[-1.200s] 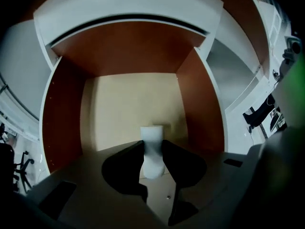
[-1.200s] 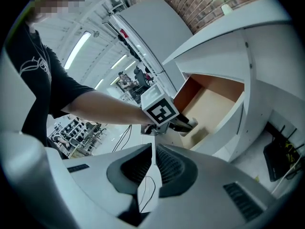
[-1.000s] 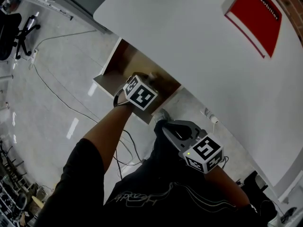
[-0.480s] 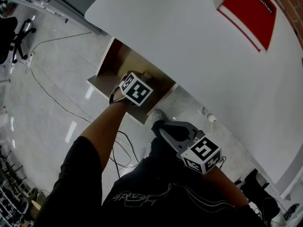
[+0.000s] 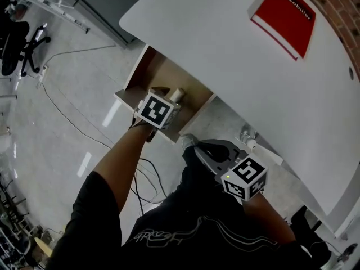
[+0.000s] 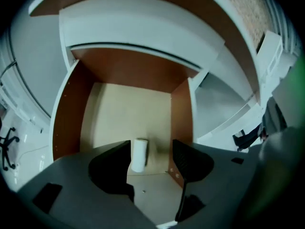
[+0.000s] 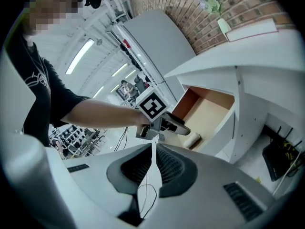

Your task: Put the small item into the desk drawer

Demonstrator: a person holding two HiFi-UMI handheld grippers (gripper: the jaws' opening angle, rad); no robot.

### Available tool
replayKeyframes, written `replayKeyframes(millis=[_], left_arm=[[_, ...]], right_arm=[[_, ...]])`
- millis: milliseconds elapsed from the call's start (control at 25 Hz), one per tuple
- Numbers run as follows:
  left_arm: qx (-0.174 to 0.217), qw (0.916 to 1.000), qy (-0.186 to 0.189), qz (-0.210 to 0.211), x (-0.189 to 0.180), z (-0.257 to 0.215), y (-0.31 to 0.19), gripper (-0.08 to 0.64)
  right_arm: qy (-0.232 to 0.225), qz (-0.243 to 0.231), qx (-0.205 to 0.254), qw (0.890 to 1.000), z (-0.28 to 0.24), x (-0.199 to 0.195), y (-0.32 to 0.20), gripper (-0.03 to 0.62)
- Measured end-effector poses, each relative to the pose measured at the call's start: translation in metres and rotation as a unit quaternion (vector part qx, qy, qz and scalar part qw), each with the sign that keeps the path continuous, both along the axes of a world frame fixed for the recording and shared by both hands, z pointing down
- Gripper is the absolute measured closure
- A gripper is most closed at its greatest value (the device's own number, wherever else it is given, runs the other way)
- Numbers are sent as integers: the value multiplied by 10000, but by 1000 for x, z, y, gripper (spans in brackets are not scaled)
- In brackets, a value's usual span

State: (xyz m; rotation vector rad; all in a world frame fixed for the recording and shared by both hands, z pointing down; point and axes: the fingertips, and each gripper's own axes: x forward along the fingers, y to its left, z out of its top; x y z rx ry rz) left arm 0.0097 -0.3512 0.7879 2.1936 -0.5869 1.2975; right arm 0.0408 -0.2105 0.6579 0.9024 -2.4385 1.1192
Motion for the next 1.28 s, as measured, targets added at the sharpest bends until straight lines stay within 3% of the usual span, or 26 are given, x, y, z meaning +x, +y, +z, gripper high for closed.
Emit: replayKeyframes(millis=[200, 400, 560, 680, 880, 1040, 1280], left_arm=[[-308, 9930, 1008, -528, -9, -86, 40, 285], [-16, 9880, 1447, -538, -36, -185, 97, 318], [51, 9774, 2010, -660, -41, -270, 147, 353], [240, 9640, 2548, -722, -39, -334, 175, 376], [472, 9327, 3488, -794, -37, -431, 230, 456], [725, 9165, 3873, -695, -45, -484, 281, 500], [1014, 8951, 4257, -850, -54, -546, 329, 525]], right_arm=[[-40, 71, 373, 9993, -61, -4, 3, 535], [-89, 227, 756, 9968, -143, -7, 21, 535], [-502, 297, 912, 9941, -207, -12, 48, 535], [-710, 365, 1222, 9893, -253, -14, 63, 535], [-839, 265, 1717, 9812, -321, -15, 107, 535], [-1152, 197, 2024, 9723, -368, -20, 153, 535], [-1073, 336, 2573, 9598, -415, -20, 193, 535]])
